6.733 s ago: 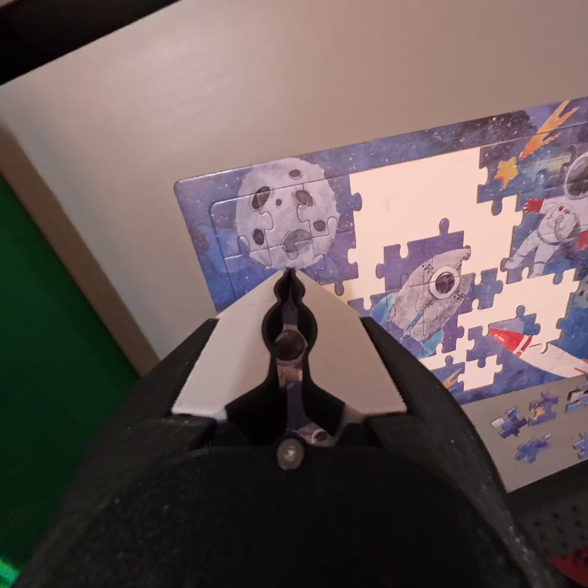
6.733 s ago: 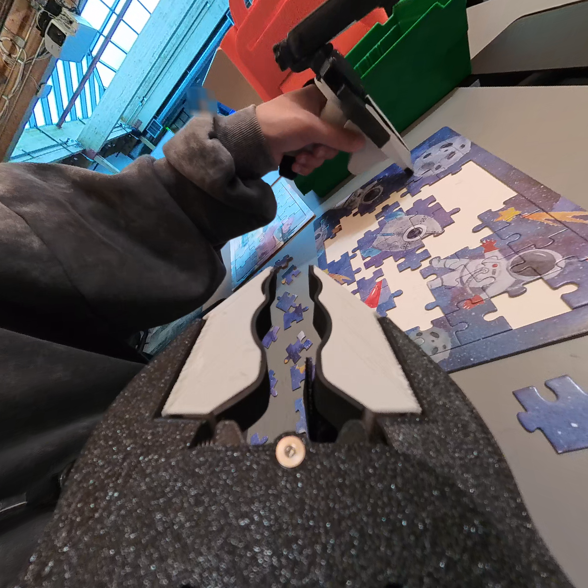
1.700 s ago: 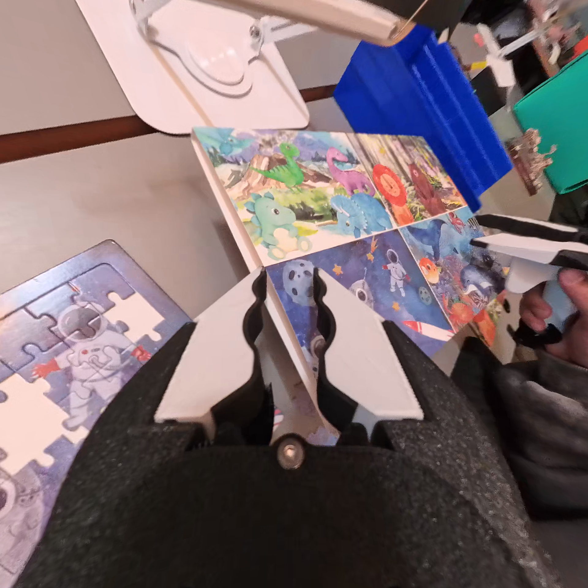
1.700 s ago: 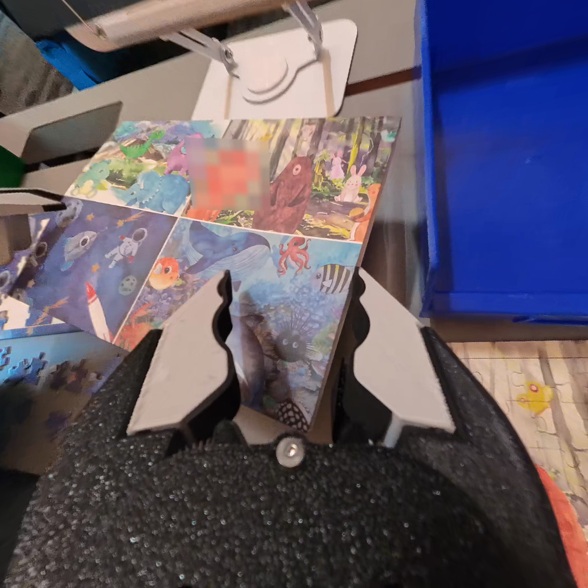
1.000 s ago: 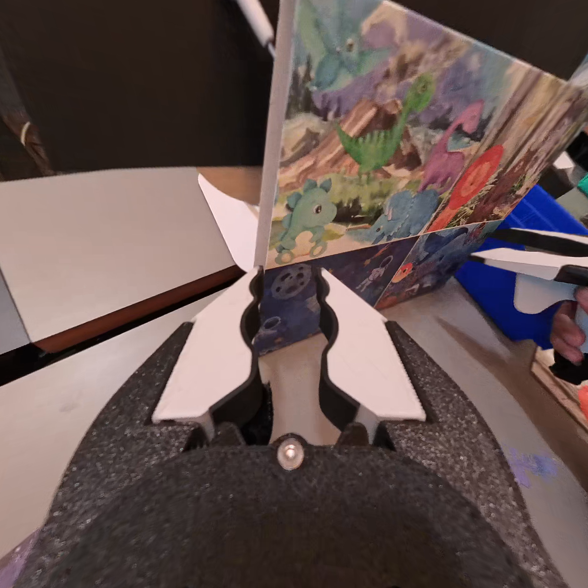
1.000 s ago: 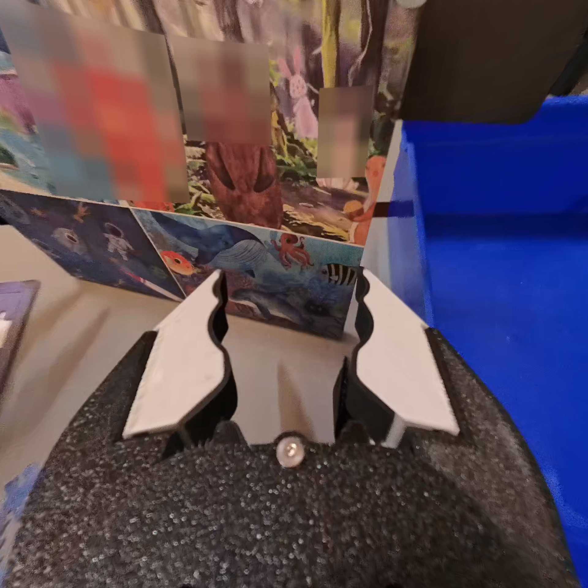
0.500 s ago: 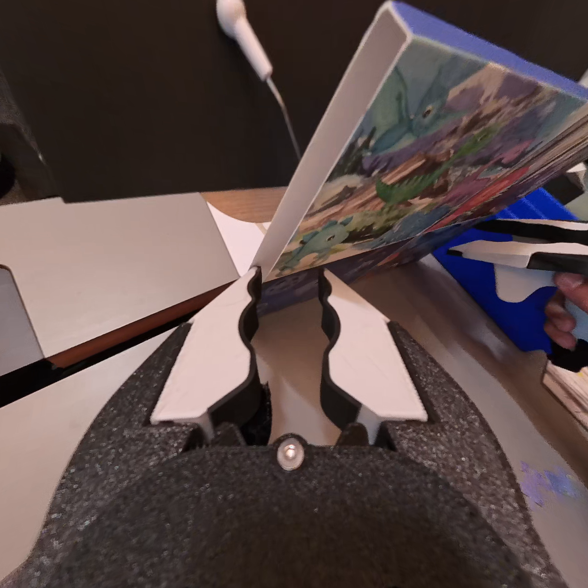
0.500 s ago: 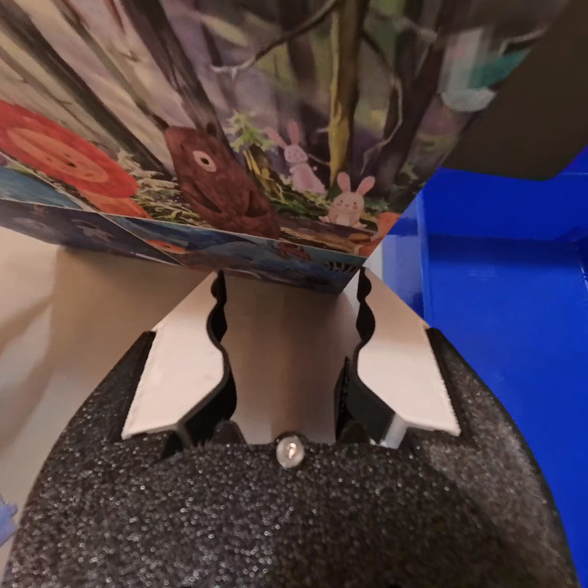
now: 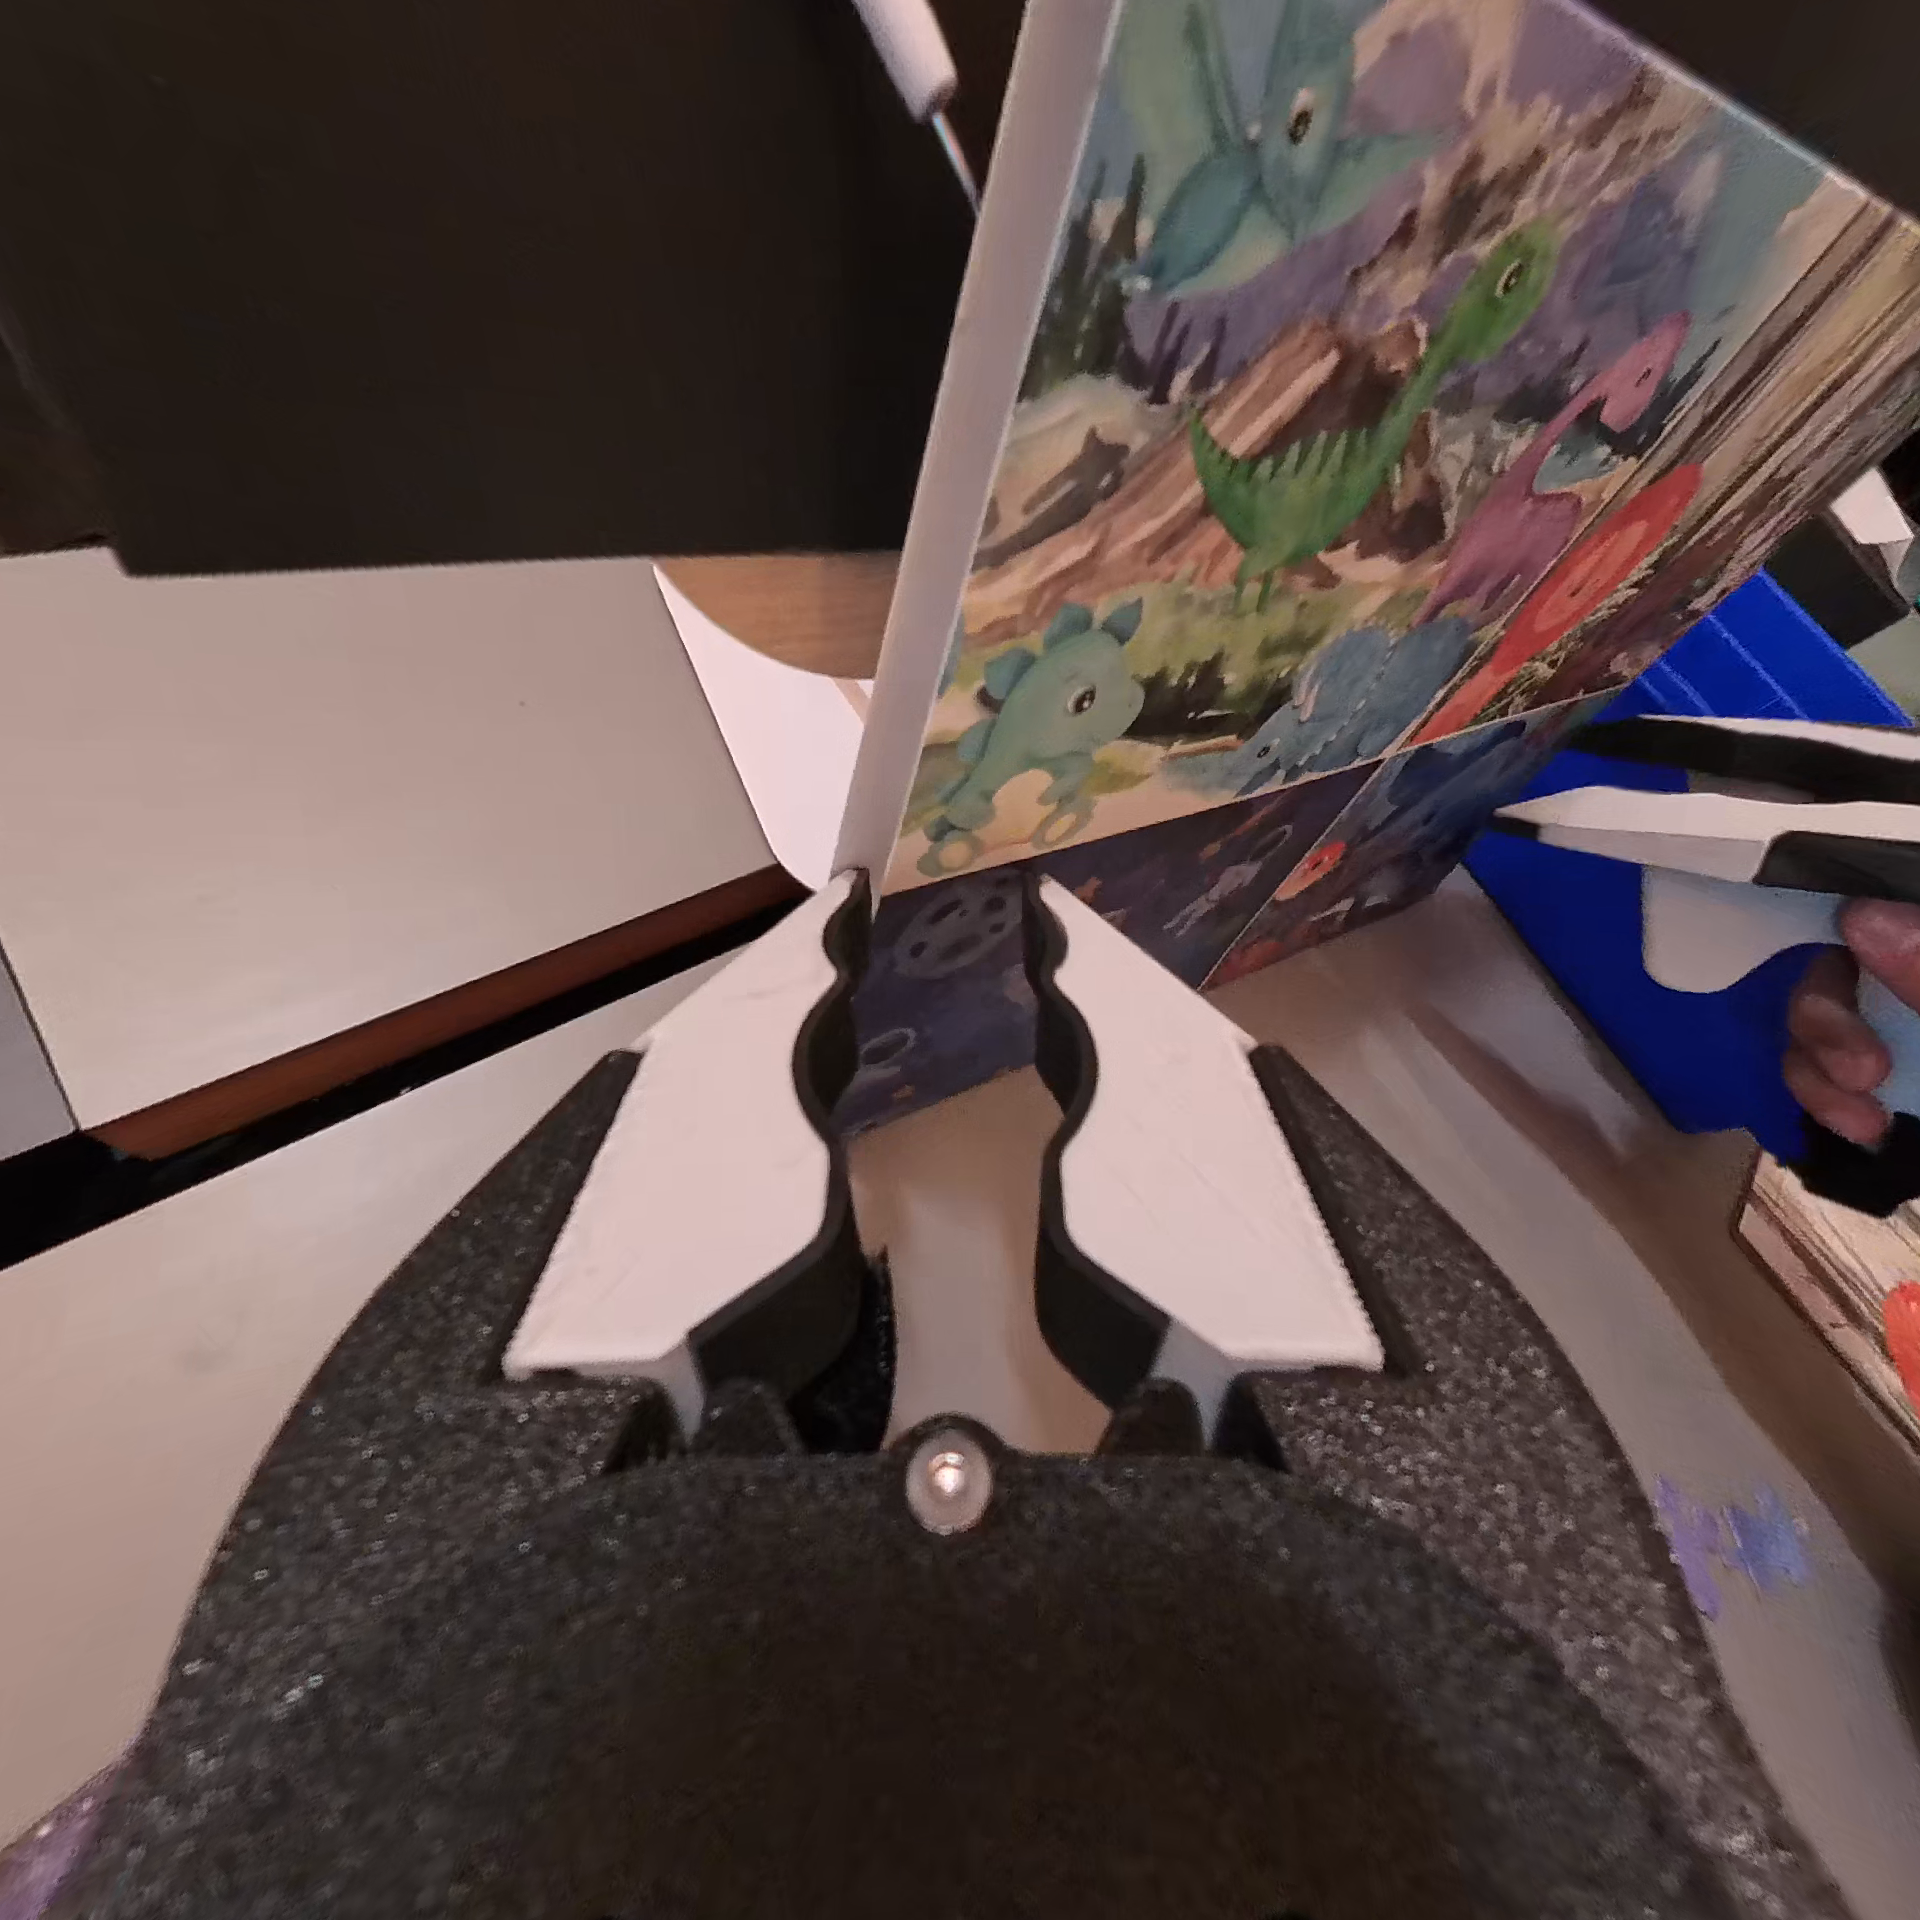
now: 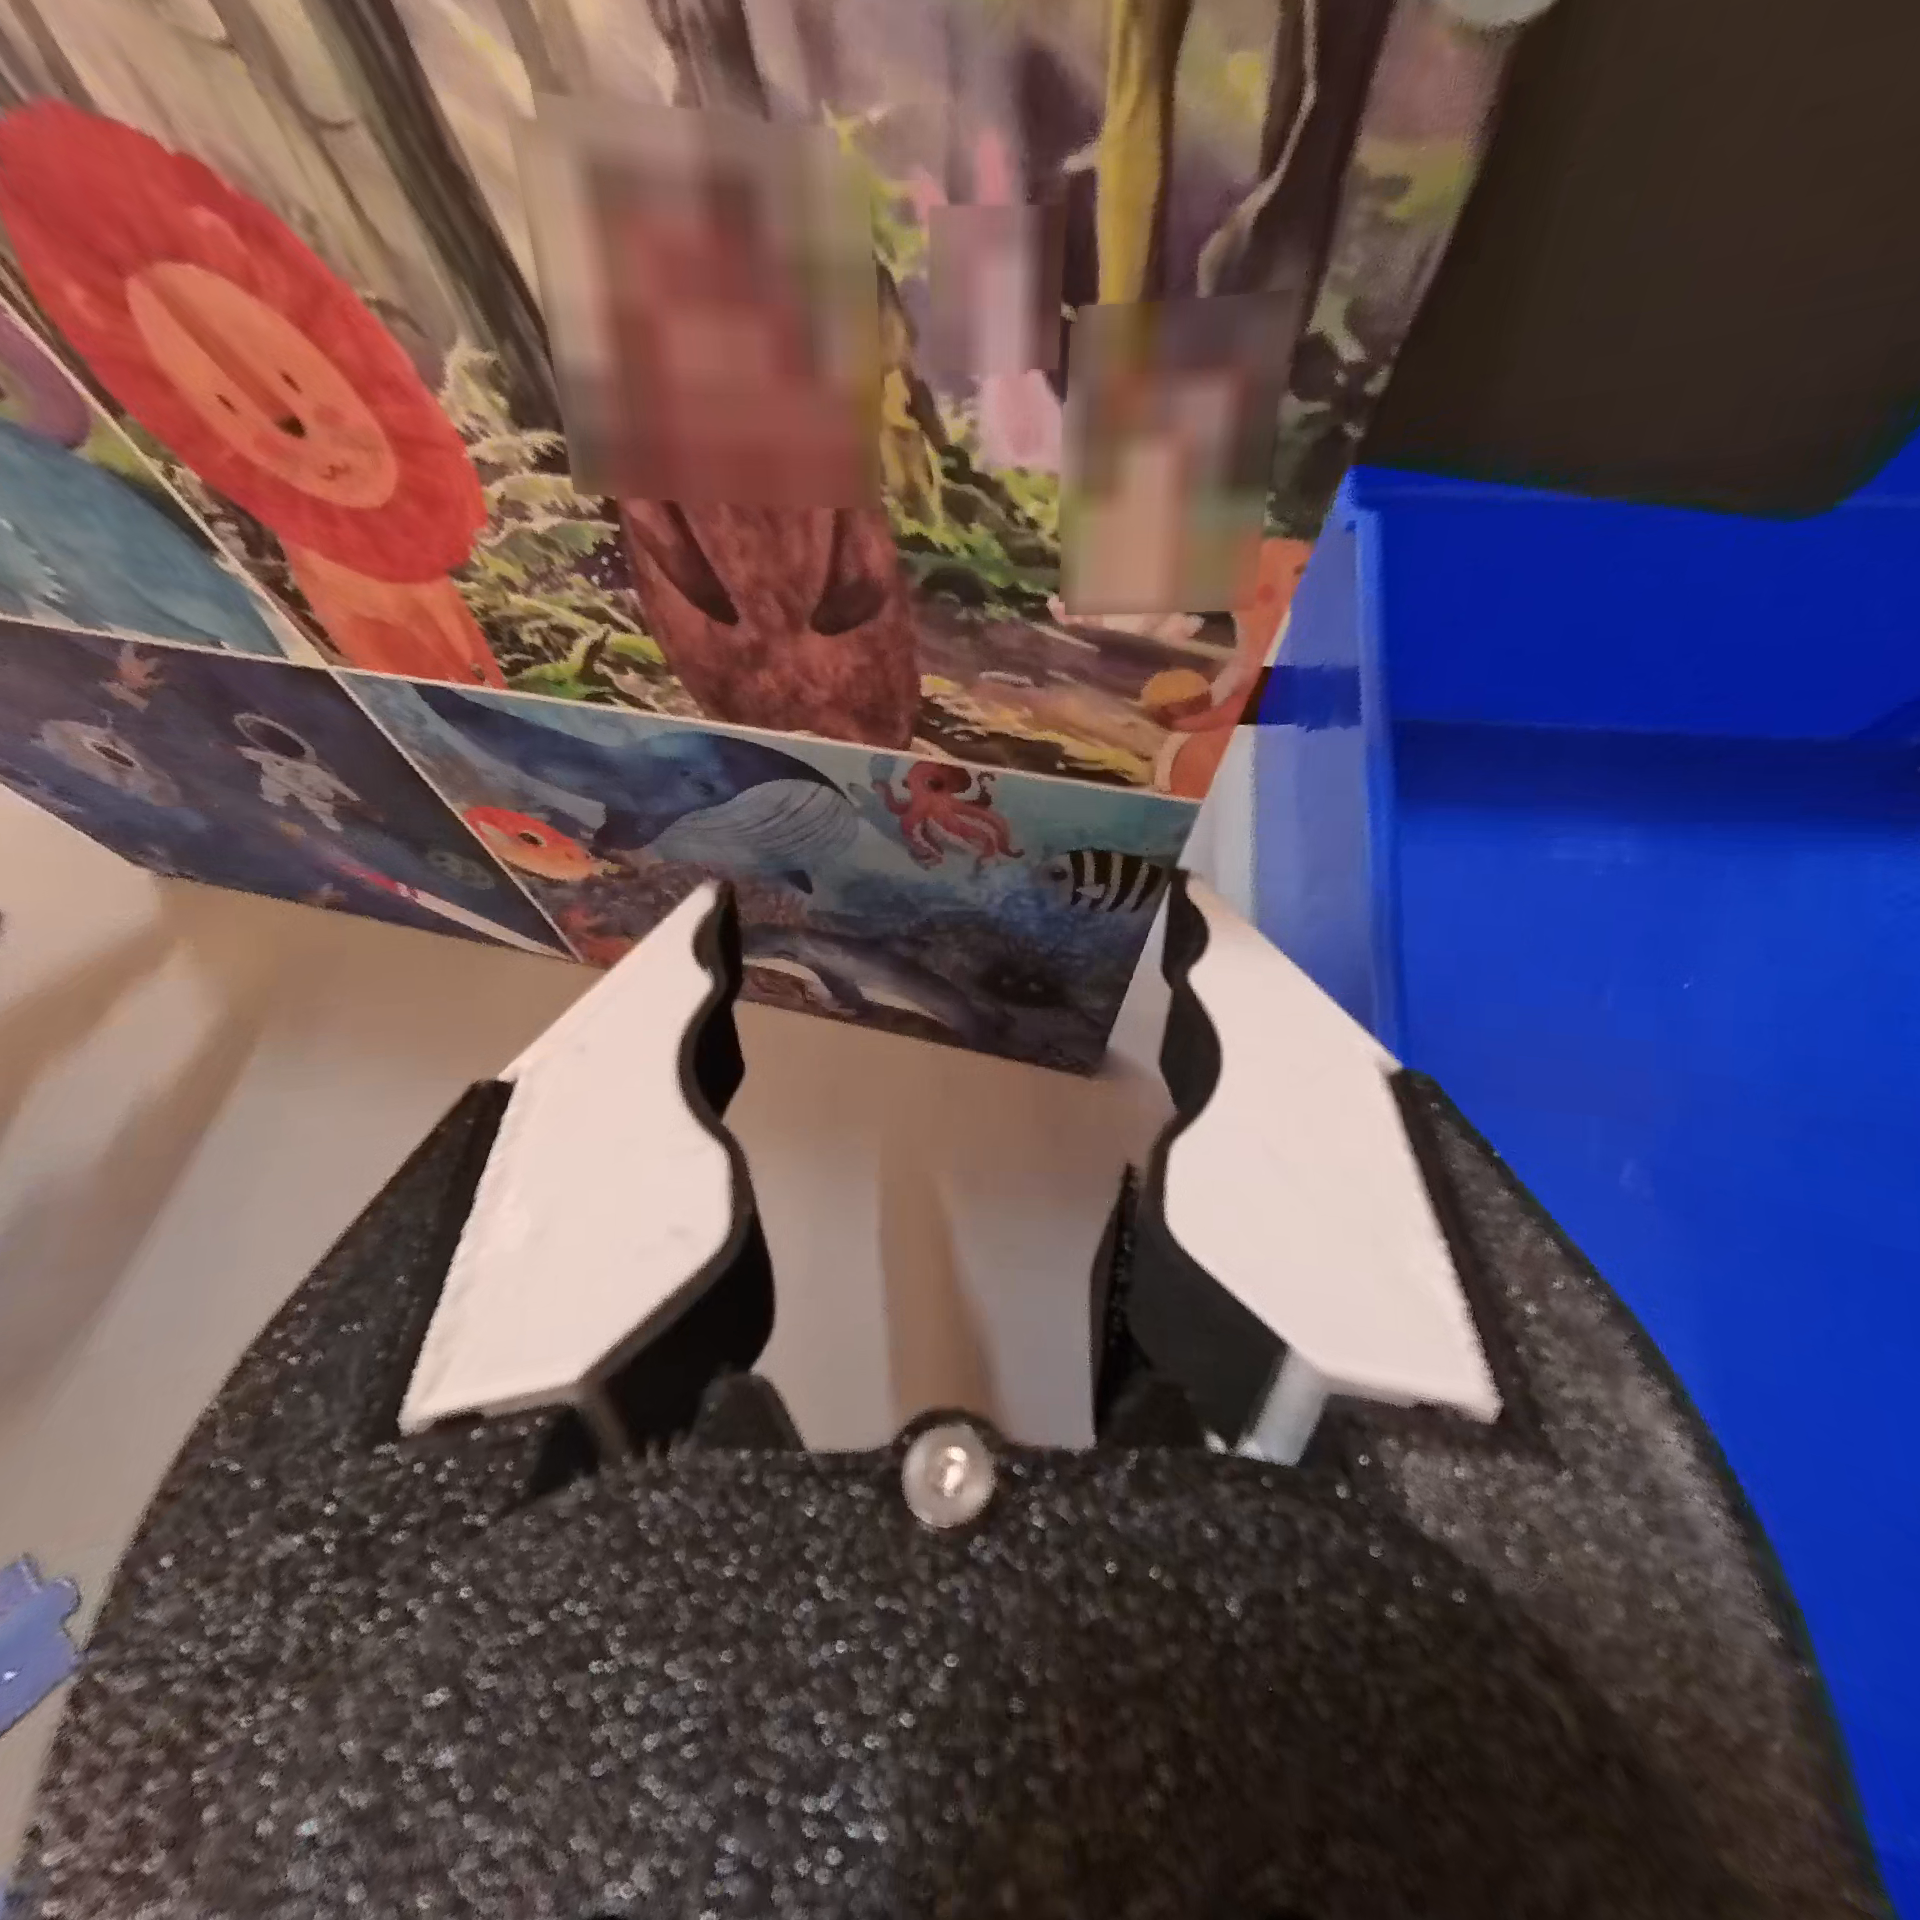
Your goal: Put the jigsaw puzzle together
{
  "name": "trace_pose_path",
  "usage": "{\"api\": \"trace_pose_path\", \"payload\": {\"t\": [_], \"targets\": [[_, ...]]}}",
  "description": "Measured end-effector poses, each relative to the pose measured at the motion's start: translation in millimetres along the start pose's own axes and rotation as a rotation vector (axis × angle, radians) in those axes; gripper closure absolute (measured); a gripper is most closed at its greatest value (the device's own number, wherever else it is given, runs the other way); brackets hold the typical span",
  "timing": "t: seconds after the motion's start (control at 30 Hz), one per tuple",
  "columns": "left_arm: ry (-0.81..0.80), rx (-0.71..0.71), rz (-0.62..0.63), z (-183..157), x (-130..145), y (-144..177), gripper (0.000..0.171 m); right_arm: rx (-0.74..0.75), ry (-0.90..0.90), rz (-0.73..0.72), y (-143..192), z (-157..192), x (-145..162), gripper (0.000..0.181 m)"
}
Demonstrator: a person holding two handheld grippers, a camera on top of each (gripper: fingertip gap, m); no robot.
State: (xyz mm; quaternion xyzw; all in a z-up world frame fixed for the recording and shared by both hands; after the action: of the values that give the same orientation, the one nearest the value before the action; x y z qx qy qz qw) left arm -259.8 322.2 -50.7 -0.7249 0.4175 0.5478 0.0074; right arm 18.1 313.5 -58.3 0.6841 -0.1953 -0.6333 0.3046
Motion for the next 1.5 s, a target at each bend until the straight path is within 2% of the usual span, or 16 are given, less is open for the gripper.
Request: {"api": "trace_pose_path", "payload": {"t": [0.3, 0.6, 0.7, 0.83, 0.97, 1.0, 1.07, 1.1, 1.17, 1.2, 1.27, 1.4, 1.5], "targets": [[0.033, 0.020, -0.004, 2.0, 2.5, 6.9, 0.139, -0.042, -0.052, -0.009, 9.9, -5.6, 2.6, 0.108], [0.005, -0.007, -0.025, -3.4, -3.3, 22.5, 0.136, 0.037, -0.008, -0.019, 19.7, -11.3, 2.7, 0.106], [-0.026, -0.031, -0.056, -1.4, -8.9, 50.0, 0.136, 0.056, 0.016, -0.038, 30.1, -9.7, 5.9, 0.106], [-0.057, -0.071, -0.088, 11.6, -2.9, 110.5, 0.130, 0.076, 0.041, -0.046, 43.1, -6.8, 13.3, 0.106], [-0.084, -0.133, 0.001, 28.1, 32.2, 173.7, 0.106, 0.087, 0.061, -0.051, 54.9, -1.0, 19.7, 0.105], [-0.085, -0.157, 0.038, 32.8, 45.6, 190.7, 0.105, 0.083, 0.063, -0.059, 59.1, 2.3, 20.4, 0.105], [-0.069, -0.221, 0.116, 43.5, 74.8, 225.5, 0.105, 0.016, 0.050, -0.121, 75.5, 22.8, 19.1, 0.108], [-0.050, -0.257, 0.158, 49.6, 90.9, 242.9, 0.104, -0.091, 0.037, -0.182, 85.5, 47.0, 16.5, 0.117], [0.030, -0.344, 0.215, 66.0, 124.0, 275.3, 0.101, -0.412, 0.027, -0.286, 106.0, 115.8, 16.7, 0.130], [0.088, -0.383, 0.228, 74.7, 140.0, 288.3, 0.099, -0.502, 0.033, -0.272, 107.4, 145.7, 23.1, 0.137], [0.191, -0.398, 0.222, 85.8, 168.1, 302.2, 0.089, -0.623, 0.086, -0.153, 94.7, 198.9, 42.0, 0.136], [0.314, -0.412, 0.221, 99.2, 205.9, 302.7, 0.068, -0.700, 0.236, 0.065, 61.4, 265.7, 81.4, 0.148], [0.301, -0.414, 0.199, 100.3, 204.7, 296.9, 0.067, -0.628, 0.385, 0.124, 46.0, 288.0, 101.2, 0.170]]}}
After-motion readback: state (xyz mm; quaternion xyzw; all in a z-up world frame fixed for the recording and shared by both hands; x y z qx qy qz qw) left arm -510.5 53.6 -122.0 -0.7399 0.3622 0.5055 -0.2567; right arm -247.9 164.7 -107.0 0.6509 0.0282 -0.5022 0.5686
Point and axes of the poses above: each gripper's, where its closed fingertips meet, y back along the fingers, x out of its underside, z = x × y across the jaws, the point moved 5 cm from there along y, back along the fingers, and after that the axes turned 5 degrees about x, right-handed, at the moved point
